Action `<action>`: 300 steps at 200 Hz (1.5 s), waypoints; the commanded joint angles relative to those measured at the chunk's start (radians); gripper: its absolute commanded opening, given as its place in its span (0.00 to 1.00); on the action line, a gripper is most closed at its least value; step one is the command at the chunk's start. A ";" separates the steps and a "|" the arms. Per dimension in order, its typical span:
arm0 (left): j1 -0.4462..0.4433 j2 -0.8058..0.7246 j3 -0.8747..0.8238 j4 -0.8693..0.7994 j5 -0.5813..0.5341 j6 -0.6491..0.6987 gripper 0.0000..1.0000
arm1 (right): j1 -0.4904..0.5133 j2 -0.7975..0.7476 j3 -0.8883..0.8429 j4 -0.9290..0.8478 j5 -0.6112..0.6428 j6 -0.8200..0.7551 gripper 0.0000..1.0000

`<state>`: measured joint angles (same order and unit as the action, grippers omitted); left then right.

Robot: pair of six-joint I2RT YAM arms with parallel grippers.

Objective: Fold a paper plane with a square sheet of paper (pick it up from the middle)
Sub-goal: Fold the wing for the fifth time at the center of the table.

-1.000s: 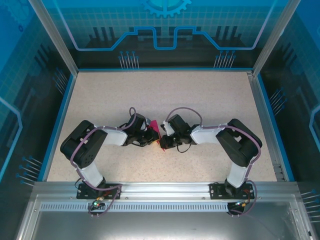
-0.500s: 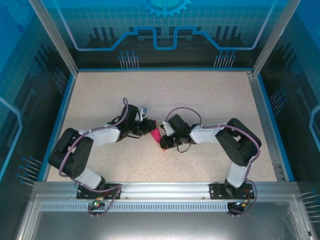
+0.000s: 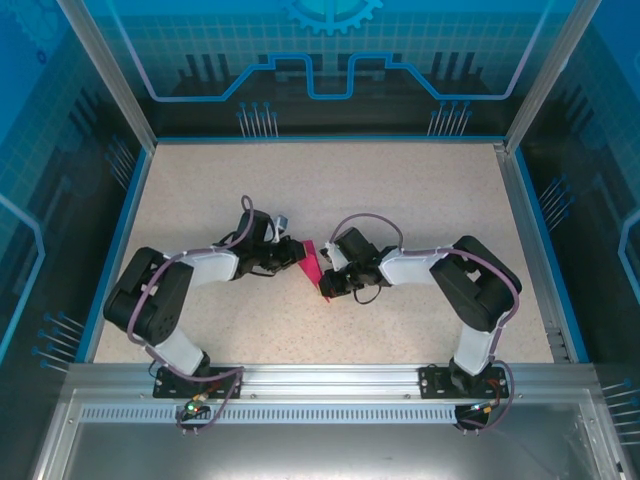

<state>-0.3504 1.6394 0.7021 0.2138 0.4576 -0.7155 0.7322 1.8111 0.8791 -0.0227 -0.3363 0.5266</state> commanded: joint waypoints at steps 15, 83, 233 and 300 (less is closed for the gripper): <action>0.004 0.061 -0.015 0.077 0.023 -0.009 0.18 | -0.006 0.062 -0.023 -0.136 0.033 0.003 0.05; 0.005 0.118 0.002 0.084 -0.006 0.016 0.17 | -0.006 0.065 -0.026 -0.138 0.026 0.002 0.05; 0.055 0.184 0.108 -0.052 -0.051 0.155 0.16 | -0.003 0.068 -0.047 -0.151 0.041 -0.010 0.05; 0.084 0.258 0.206 -0.127 -0.084 0.191 0.16 | -0.001 0.060 -0.057 -0.157 0.044 -0.014 0.05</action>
<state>-0.2981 1.8523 0.8616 0.1360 0.4553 -0.5823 0.7277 1.8164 0.8806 -0.0273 -0.3492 0.5266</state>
